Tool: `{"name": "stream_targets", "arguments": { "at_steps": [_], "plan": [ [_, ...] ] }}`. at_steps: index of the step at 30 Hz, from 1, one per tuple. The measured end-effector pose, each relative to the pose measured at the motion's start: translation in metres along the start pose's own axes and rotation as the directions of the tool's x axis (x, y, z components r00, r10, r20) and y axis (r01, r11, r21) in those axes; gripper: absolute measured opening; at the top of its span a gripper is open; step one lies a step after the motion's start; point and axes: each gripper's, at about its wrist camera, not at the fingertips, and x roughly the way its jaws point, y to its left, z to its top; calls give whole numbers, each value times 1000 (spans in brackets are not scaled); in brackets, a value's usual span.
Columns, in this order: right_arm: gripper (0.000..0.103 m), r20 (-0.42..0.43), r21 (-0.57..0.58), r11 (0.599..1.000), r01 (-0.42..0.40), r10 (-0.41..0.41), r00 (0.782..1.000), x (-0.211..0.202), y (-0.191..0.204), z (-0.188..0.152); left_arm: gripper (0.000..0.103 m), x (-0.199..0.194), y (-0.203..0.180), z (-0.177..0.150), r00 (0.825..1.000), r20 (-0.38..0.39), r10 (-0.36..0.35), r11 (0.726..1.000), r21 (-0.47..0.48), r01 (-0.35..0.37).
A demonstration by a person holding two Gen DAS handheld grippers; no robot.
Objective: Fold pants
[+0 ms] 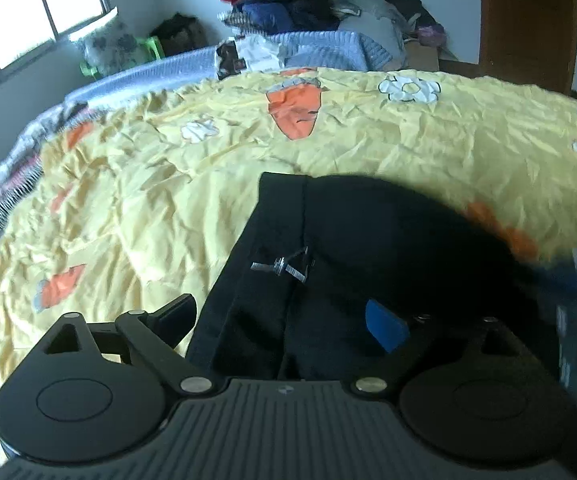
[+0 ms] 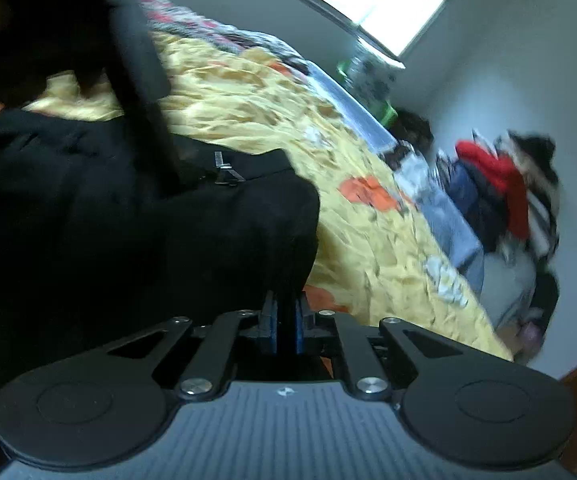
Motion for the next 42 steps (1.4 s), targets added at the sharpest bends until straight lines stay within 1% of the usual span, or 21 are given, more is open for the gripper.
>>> {"name": "stream_targets", "arguments": {
  "at_steps": [4, 9, 12, 14, 19, 20, 22, 23, 25, 27, 28, 31, 32, 33, 35, 36, 37, 38, 39, 40, 42],
  "plan": [
    [8, 11, -99, 995, 0, 1, 1000, -12, 20, -1, 94, 18, 1, 26, 995, -60, -83, 996, -45, 81],
    [8, 21, -205, 978, 34, -30, 999, -18, 37, -6, 94, 42, -3, 43, 973, -153, -173, 984, -57, 166],
    [8, 14, -219, 975, 29, -26, 1000, -16, 40, -8, 92, 56, 7, 49, 960, -203, -195, 974, -151, 166],
    [8, 8, -251, 968, 30, -29, 1000, -13, 45, -9, 92, 58, 17, 50, 952, -191, -241, 952, -236, 194],
    [8, -5, -214, 977, 20, -22, 1000, -8, 44, -11, 93, 63, 30, 51, 938, -202, -281, 924, -322, 207],
    [8, -7, -208, 978, 19, -21, 1000, -7, 43, -10, 91, 65, 34, 52, 927, -224, -300, 915, -342, 214],
    [8, -13, -219, 976, 21, -24, 1000, -5, 44, -9, 93, 62, 47, 51, 902, -222, -369, 876, -408, 258],
    [8, -20, -223, 975, 17, -22, 1000, -3, 44, -10, 93, 58, 54, 51, 901, -186, -391, 855, -436, 281],
    [8, -28, -218, 976, 12, -18, 999, 2, 43, -10, 93, 57, 58, 53, 899, -186, -396, 851, -443, 283],
    [8, -32, -204, 979, 4, -11, 999, 6, 37, -9, 94, 53, 63, 53, 878, -157, -452, 824, -451, 343],
    [8, -31, -196, 981, 4, -10, 999, 5, 36, -9, 94, 52, 67, 50, 857, -137, -496, 791, -479, 381],
    [7, -31, -188, 982, -1, -5, 999, 3, 38, -10, 98, 60, 77, 43, 773, -80, -630, 645, -608, 463],
    [7, -34, -193, 981, -2, -5, 999, 4, 38, -11, 99, 63, 76, 43, 773, -76, -630, 634, -626, 455],
    [7, -34, -197, 980, 0, -7, 999, 4, 40, -10, 98, 67, 72, 44, 798, -109, -593, 665, -626, 409],
    [7, -32, -192, 981, 2, -8, 999, 2, 41, -10, 89, 74, 60, 46, 830, -176, -529, 722, -607, 331],
    [7, -30, -188, 982, 3, -9, 1000, -1, 43, -10, 74, 78, 56, 45, 825, -181, -535, 718, -612, 331],
    [7, -27, -184, 983, 5, -10, 1000, -2, 44, -10, 50, 83, 54, 44, 812, -183, -554, 698, -633, 334],
    [7, -27, -181, 983, 6, -11, 1000, -4, 45, -10, 37, 88, 52, 41, 793, -183, -581, 665, -668, 333],
    [7, -27, -179, 984, 7, -12, 1000, -5, 46, -11, 11, 90, 53, 37, 784, -175, -596, 637, -696, 330],
    [7, -28, -174, 985, 9, -14, 1000, -5, 47, -11, 9, 89, 53, 34, 789, -161, -592, 627, -708, 326],
    [7, -29, -161, 987, 21, -26, 999, -6, 48, -10, 7, 76, 53, 28, 819, -138, -557, 647, -690, 324]
  ]
}}
